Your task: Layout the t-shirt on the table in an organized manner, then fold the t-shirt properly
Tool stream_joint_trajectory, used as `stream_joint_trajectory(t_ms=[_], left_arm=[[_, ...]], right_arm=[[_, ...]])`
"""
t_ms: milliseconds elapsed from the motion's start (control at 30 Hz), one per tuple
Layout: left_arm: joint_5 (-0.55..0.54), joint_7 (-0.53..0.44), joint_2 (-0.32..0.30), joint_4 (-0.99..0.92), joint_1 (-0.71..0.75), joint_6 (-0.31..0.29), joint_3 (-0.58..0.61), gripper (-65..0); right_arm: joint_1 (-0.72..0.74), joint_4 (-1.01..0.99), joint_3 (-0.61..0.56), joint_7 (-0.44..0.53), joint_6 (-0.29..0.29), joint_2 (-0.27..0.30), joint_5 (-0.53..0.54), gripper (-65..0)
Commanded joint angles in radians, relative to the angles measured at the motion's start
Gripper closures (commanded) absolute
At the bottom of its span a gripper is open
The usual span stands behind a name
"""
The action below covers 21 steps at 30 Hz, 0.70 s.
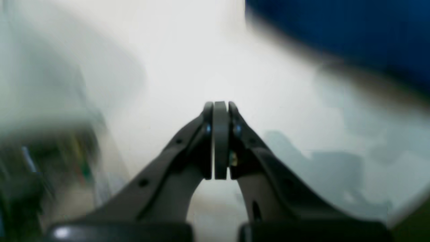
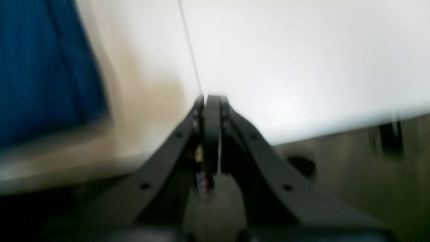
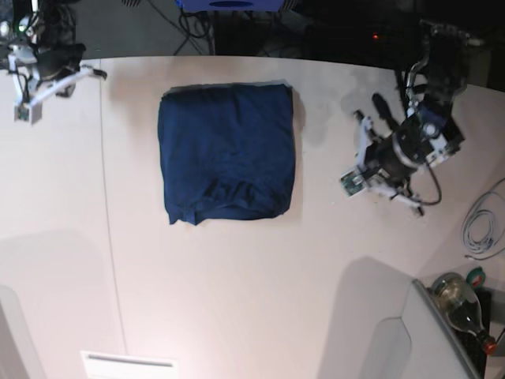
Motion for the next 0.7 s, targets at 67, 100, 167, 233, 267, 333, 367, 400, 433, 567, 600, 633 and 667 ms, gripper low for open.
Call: stream_joint_trajectory(t_ms=[67,100,167,233,267,333,367,400,433,567,600,633,667], left_arm=[[-0.012,-0.019,-0.047,0.021,0.137,0.006,-0.083,0.0],[-0.012,-0.019,-0.054,0.018,0.183,0.006,-0.102,0.0],[-0.012,-0.021,-0.054,0.012,0.282,0.006,-0.137,0.0],[-0.012,-0.021,-0.052,0.009,0.371,0.006,-0.146,0.0],[-0.012,-0.021,-0.052,0.007,0.429,0.006,-0.138,0.0],[-0.012,-0.021,-0.052,-0.008,0.533,0.006,-0.120,0.0],[-0.012,-0.022,-0.052,-0.027,0.570,0.006,-0.114,0.0],[-0.012,-0.025,-0.052,-0.063,0.601,0.006,-0.111,0.0],[-0.012,-0.045,-0.046,-0.110,0.616,0.006,-0.111,0.0],[-0.003,-0.280,0.028,-0.366,0.648,0.006,-0.114,0.0],[-0.003,-0.328,0.049,-0.421,0.647,0.006,-0.111,0.0],[-0.001,-0.378,0.075,-0.492,0.642,0.038,-0.111,0.0],[-0.001,-0.427,0.104,-0.565,0.634,0.085,-0.109,0.0]], right_arm=[[-0.118,0.014,0.035,0.016,-0.003,0.009,-0.009,0.0],[-0.147,0.014,0.035,0.016,-0.003,0.009,-0.009,0.0],[-0.217,0.014,0.029,0.016,-0.003,0.001,-0.007,0.0],[-0.276,0.013,0.022,0.011,-0.003,-0.018,-0.006,0.0],[-0.303,0.011,0.012,0.011,-0.003,-0.041,-0.009,0.0],[-0.374,-0.002,-0.005,0.013,-0.003,-0.071,-0.010,0.0],[-0.394,-0.018,-0.017,0.016,-0.003,-0.083,-0.012,0.0],[-0.402,-0.045,-0.034,0.016,-0.003,-0.091,-0.012,0.0],[-0.400,-0.088,-0.052,0.016,-0.003,-0.094,-0.012,0.0],[-0.270,-0.369,-0.163,0.017,-0.003,-0.088,-0.012,0.0],[-0.237,-0.424,-0.189,0.017,-0.003,-0.084,-0.012,0.0],[-0.196,-0.487,-0.215,0.017,-0.003,-0.081,-0.012,0.0],[-0.150,-0.553,-0.245,0.017,-0.003,-0.072,-0.012,0.0]])
